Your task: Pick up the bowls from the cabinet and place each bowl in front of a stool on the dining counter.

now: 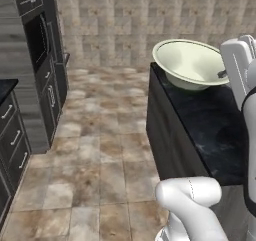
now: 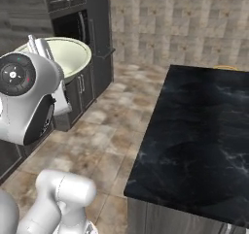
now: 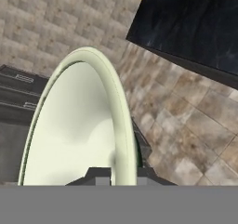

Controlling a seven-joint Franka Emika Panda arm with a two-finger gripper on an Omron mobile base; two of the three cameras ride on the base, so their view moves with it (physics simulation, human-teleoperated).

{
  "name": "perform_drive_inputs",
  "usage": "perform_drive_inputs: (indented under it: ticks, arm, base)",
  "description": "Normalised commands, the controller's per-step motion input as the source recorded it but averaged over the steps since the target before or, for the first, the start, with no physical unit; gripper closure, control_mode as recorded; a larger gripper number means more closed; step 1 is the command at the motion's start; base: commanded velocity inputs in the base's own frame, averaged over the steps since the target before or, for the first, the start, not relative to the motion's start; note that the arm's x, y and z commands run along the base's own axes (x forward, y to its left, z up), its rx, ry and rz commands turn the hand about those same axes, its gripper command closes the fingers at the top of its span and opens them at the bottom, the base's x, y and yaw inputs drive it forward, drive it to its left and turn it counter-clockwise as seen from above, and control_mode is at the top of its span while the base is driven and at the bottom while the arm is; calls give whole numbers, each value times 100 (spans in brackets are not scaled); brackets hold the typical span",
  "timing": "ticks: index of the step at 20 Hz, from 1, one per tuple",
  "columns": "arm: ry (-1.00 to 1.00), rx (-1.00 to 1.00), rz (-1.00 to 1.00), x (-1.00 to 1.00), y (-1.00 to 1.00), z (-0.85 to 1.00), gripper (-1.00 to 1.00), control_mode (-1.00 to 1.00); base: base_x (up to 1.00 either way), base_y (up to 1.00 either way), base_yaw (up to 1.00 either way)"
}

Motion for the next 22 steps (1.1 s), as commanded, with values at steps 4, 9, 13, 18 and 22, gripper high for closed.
perform_drive_inputs:
  ticks: [4, 9, 13, 18, 22]
  arm:
    - [0, 0, 0, 0, 0, 0, 100, 100]
    - [0, 0, 0, 0, 0, 0, 100, 100]
    - [0, 0, 0, 0, 0, 0, 100, 100]
    - [0, 0, 0, 0, 0, 0, 100, 100]
    - [0, 0, 0, 0, 0, 0, 100, 100]
  base:
    - [100, 4, -13]
    - [100, 12, -17]
    - [92, 20, -25]
    - [26, 36, -21]
    - [21, 58, -29]
